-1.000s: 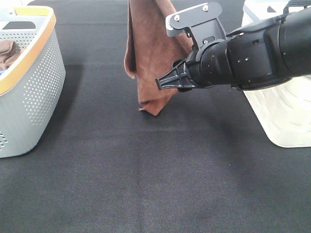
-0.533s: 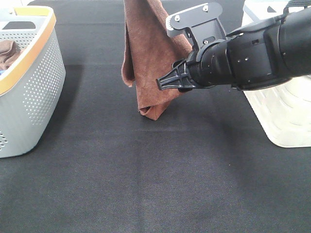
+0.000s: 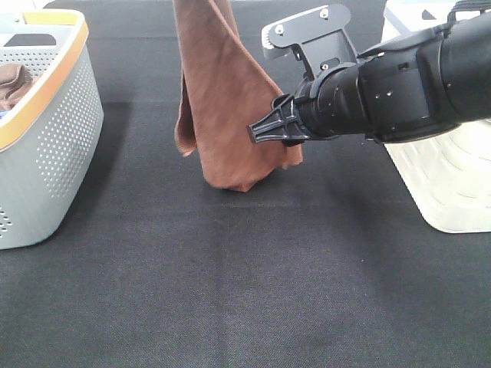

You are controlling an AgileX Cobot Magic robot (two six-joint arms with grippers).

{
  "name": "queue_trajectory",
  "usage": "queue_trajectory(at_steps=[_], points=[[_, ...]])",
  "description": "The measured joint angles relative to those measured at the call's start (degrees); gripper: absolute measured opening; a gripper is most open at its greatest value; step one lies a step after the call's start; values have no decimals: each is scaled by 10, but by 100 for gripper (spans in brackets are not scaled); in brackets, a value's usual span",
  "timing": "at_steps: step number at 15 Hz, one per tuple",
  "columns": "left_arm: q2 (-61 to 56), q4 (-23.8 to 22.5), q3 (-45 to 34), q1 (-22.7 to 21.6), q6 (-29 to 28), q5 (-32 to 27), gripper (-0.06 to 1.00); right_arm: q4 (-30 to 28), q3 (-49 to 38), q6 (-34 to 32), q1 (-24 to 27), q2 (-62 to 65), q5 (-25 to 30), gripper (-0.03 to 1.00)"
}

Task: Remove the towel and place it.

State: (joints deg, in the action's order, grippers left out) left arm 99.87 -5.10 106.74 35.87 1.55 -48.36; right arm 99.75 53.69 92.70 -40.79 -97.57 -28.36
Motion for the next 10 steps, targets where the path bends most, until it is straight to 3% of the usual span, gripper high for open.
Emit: queue_trajectory(at_steps=[6,10], points=[[-9,59,0,0,-1,4,0,1,0,15,0,0,47,52],[-9,88,0,0,-1,5,0,2,-1,30,0,0,84,33]])
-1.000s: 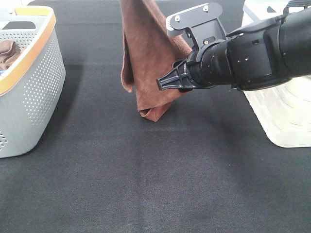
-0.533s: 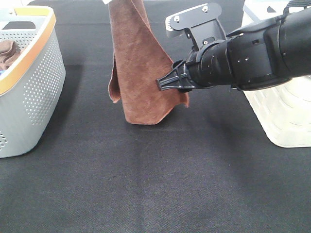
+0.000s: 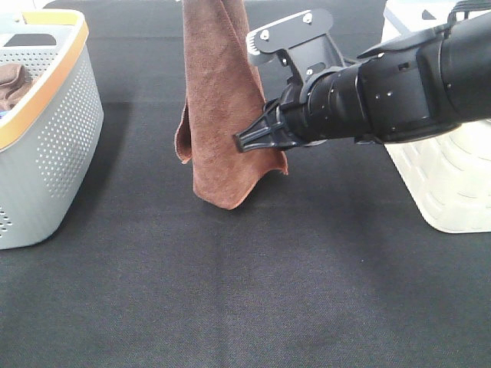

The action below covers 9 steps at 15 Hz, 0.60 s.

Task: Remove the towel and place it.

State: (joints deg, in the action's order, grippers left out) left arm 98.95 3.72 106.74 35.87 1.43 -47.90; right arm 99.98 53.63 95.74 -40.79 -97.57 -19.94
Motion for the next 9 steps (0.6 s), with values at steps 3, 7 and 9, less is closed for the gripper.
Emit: queue_trajectory(at_steps=[3,7,9], points=[[0,0,0,0,0,0,0,0,0,9,0,0,16,1],[0,-21,0,0,0,15,0,0,-1,53,0,9,18,0],[0,-66,0,0,-10,17,0,0,-1,67,0,38,18,0]])
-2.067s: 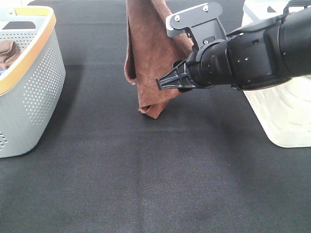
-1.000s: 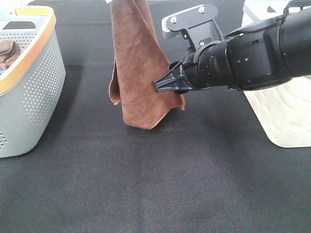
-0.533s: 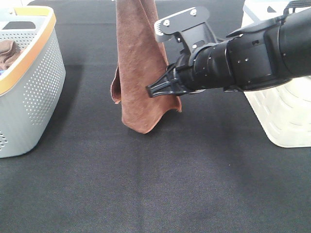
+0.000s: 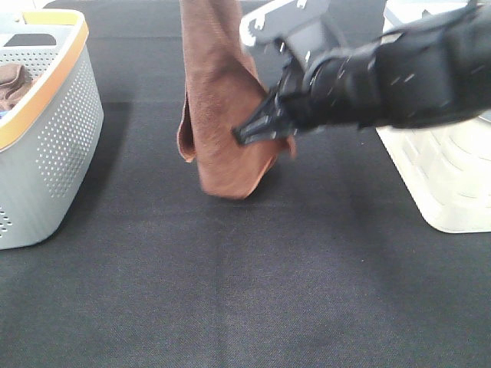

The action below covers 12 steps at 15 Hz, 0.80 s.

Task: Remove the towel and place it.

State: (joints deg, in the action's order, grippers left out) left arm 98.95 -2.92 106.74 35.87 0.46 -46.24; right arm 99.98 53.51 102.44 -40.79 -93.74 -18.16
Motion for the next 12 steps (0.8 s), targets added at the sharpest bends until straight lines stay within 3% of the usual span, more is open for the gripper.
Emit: queue_trajectory(at_steps=[1,4,9,12], points=[[0,-40,0,0,-22,4,0,0,-2,13,0,27,2,0],[0,-101,0,-1,-48,15,0,0,-33,32,0,66,29,0],[0,-123,0,-26,-64,42,0,0,-64,48,0,95,34,0],[1,-133,0,-30,-65,57,0,-1,-52,100,0,109,-34,0]])
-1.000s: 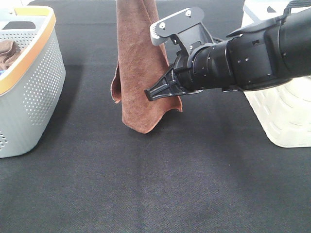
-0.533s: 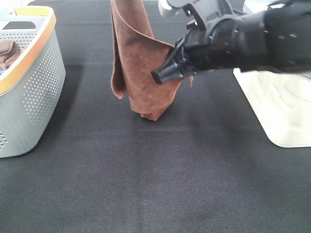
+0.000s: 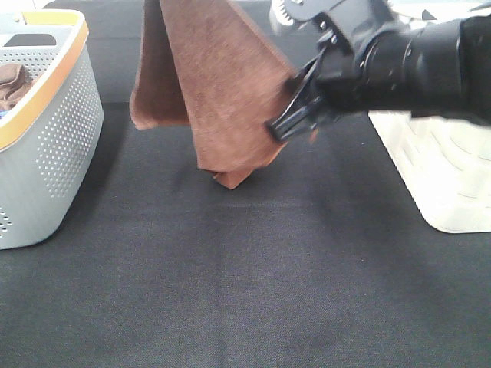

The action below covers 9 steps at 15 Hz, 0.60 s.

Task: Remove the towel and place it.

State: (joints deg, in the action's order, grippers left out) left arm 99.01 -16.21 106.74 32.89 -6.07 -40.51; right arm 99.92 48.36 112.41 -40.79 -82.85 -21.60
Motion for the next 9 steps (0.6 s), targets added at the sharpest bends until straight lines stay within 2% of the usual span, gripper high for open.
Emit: queue_trajectory(at_steps=[2,3,7,9], points=[[1,-9,0,0,0,48,0,1,36,42,0,0,-52,0],[3,-28,0,0,0,93,0,1,58,67,0,0,-69,0],[42,-137,0,0,0,195,0,1,180,171,0,-53,-148,0],[68,-184,0,-10,0,222,0,-5,235,190,7,-89,-180,0]])
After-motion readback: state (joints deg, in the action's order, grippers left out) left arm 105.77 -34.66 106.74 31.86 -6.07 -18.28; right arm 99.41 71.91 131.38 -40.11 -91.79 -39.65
